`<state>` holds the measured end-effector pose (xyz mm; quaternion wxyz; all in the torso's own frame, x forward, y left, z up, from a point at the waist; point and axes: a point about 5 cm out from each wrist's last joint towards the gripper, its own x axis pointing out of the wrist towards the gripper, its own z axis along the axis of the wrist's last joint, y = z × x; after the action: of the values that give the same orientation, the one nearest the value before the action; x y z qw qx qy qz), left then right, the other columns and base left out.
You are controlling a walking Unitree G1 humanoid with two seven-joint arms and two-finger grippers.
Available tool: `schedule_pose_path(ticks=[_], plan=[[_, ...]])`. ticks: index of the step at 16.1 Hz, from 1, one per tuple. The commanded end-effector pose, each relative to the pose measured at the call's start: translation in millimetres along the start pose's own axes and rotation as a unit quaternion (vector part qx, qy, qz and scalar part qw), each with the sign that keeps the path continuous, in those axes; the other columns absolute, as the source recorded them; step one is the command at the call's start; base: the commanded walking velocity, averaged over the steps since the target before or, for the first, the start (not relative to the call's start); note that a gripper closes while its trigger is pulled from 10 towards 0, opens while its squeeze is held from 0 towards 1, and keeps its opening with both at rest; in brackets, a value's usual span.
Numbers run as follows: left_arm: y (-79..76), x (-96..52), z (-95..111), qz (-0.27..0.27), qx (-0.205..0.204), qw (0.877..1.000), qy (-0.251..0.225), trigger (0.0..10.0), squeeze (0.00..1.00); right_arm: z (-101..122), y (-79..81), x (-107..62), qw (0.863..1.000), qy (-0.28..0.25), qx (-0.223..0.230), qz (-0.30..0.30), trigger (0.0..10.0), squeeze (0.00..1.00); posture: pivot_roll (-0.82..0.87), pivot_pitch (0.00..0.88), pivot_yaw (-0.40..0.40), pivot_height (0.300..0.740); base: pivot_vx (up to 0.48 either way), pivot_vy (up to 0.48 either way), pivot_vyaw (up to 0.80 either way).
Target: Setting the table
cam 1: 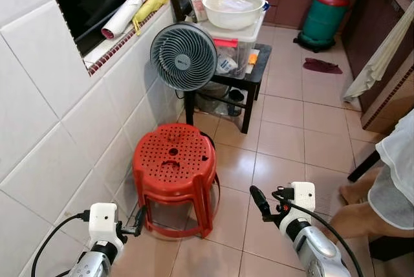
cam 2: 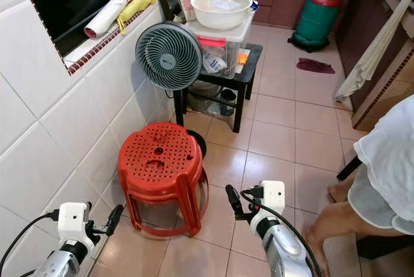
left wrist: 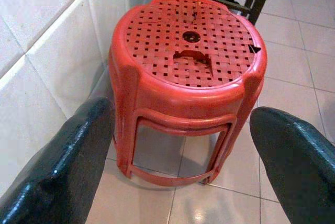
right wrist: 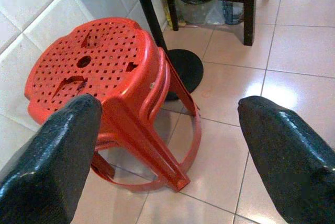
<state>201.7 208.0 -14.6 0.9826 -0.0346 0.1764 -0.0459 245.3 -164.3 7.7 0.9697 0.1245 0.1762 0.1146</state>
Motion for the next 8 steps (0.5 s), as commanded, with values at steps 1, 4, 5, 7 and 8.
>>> schedule_pose_path(ticks=[1, 4, 5, 7, 8], plan=[[0.4, 0.0, -1.9, 0.001, -0.001, 1.000, 0.004, 10.0, 0.00, 3.2, 1.3, 0.1, 1.000, -0.003, 0.000, -0.001, 10.0, 0.00, -0.08, 0.049, -0.008, 0.740, 0.000, 0.000, 0.00], [5.2, 5.7, -6.9, 0.005, -0.005, 1.000, 0.009, 10.0, 0.00, 12.6, 2.9, 2.7, 1.000, -0.012, 0.000, 0.001, 10.0, 0.00, -0.08, 0.040, -0.013, 0.740, 0.000, 0.000, 0.00], [5.2, 6.6, -7.0, 0.002, -0.002, 1.000, 0.006, 10.0, 0.00, 15.0, 2.5, 1.8, 1.000, -0.014, 0.003, 0.002, 10.0, 0.00, -0.08, 0.041, -0.017, 0.740, 0.000, 0.000, 0.00], [5.8, 6.3, -10.2, 0.002, 0.000, 1.000, 0.008, 10.0, 0.00, 16.1, 2.9, -1.1, 1.000, -0.019, 0.008, 0.008, 10.0, 0.00, -0.08, 0.047, -0.019, 0.740, 0.000, 0.000, 0.00], [6.5, 6.0, -11.3, 0.003, 0.005, 1.000, 0.006, 10.0, 0.00, 16.7, 3.7, -2.6, 1.000, -0.021, 0.011, 0.013, 10.0, 0.00, -0.08, 0.049, -0.021, 0.740, 0.000, 0.000, 0.00]])
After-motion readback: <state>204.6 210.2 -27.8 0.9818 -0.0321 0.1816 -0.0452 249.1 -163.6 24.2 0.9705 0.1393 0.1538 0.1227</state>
